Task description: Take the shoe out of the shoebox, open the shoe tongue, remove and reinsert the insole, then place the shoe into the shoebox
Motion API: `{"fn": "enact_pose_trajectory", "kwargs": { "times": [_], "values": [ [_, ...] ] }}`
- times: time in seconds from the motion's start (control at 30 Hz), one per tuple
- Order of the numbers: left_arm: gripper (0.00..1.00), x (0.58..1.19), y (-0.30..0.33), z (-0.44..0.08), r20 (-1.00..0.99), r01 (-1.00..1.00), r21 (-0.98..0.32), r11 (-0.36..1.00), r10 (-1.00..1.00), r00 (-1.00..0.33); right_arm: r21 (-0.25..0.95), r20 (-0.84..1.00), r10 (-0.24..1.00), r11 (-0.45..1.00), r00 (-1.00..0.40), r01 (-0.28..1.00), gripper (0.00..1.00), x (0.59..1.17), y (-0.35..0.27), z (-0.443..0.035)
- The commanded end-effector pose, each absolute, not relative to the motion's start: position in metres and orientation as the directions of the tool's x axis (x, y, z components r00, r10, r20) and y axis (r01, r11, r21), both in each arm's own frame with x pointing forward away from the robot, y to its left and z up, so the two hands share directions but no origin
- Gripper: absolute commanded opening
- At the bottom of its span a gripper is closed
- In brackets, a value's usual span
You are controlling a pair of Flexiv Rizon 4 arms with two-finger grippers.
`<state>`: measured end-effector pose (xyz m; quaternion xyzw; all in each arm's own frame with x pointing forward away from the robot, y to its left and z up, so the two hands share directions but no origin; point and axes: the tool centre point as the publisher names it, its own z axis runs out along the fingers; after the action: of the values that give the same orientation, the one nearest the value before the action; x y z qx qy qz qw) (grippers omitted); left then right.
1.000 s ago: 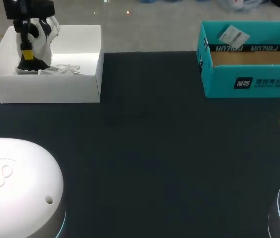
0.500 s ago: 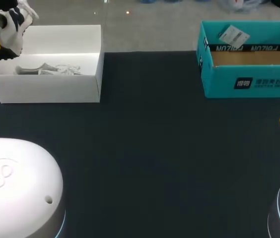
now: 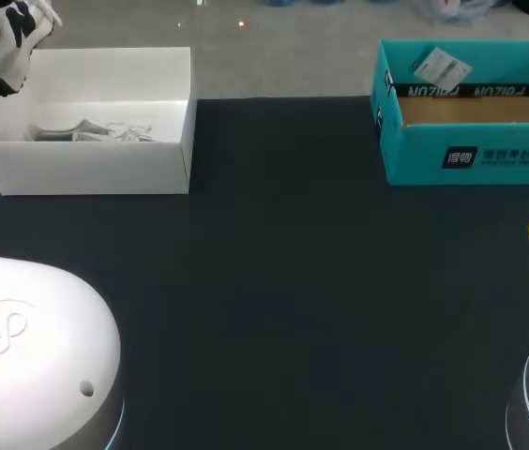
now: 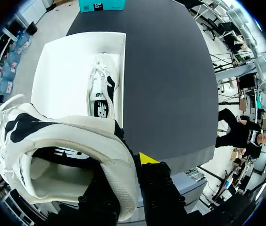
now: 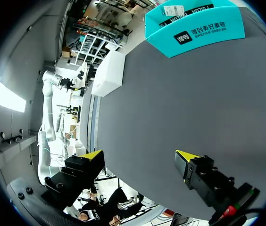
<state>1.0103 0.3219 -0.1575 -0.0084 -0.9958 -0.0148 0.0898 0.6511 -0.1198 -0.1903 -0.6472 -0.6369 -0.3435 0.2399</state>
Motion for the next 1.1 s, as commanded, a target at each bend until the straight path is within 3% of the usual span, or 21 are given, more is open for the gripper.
{"fn": "enact_pose_trajectory", "kwargs": {
  "times": [0.03,0.37,1.1],
  "values": [
    [0.00,1.057,0.339,-0.163,0.293,0.027,-0.003,1.000,0.026,-0.956,0.128,0.749,0.661,-0.076,-0.046,0.989,1.00,0.650,-0.119,-0.190],
    [0.00,1.099,0.347,-0.170,0.293,0.031,0.098,0.995,0.001,-0.956,0.128,0.749,0.661,-0.076,-0.046,0.989,1.00,0.650,-0.119,-0.190],
    [0.00,1.113,0.346,-0.172,0.267,-0.025,0.110,0.994,-0.054,-0.962,0.128,0.749,0.661,-0.076,-0.046,0.989,1.00,0.650,-0.119,-0.190]
  ]
}}
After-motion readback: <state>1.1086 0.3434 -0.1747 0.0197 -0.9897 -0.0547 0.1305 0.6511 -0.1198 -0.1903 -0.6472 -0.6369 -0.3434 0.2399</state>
